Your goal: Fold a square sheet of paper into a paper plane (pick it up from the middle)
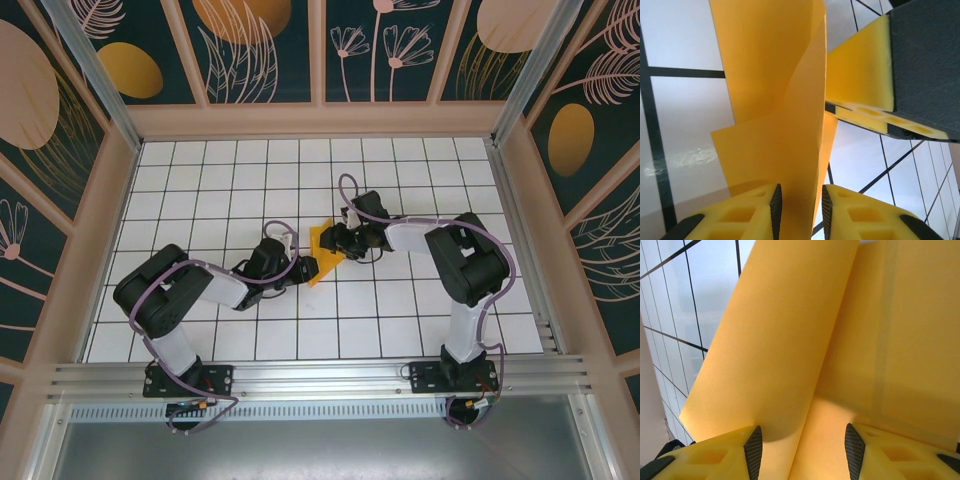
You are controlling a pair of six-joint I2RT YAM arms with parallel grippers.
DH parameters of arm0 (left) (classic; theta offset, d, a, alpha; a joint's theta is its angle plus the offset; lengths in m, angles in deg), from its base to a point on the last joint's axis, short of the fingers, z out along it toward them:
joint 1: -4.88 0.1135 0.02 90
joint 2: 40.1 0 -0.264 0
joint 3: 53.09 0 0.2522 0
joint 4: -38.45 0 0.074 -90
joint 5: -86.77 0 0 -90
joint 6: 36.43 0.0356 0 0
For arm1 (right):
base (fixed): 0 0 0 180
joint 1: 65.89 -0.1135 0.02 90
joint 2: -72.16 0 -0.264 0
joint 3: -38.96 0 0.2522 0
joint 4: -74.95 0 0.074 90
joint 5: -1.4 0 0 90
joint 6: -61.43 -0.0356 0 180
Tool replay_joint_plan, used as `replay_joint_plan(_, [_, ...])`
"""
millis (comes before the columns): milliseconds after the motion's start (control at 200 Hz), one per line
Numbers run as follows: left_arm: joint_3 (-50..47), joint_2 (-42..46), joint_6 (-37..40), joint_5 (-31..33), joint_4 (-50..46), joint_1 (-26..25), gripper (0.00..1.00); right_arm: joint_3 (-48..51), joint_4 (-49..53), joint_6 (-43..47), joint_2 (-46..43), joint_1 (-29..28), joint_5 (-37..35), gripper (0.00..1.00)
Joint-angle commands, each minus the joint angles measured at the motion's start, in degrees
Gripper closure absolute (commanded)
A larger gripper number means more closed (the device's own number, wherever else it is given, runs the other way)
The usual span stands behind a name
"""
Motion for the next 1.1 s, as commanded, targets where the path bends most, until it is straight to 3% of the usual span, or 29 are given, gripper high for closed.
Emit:
replay_joint_plan(0, [0.3,0.0,0.2,-1.2,-0.9,0.3,0.73,1.8,1.7,0.3,3.3,0.3,-4.3,0.51])
replay_joint_plan(550, [1.8,-3.3,4.3,-1.9,5.0,0.3,0.93,7.3,-6.9,0.9,-4.2,1.4,2.5,0.53])
replay_joint_plan(1096, [-1.4,-4.8,5.1,-2.8,13.5,0.3,0.97,7.7,-10.0,2.0,-6.3,0.7,5.3,0.54])
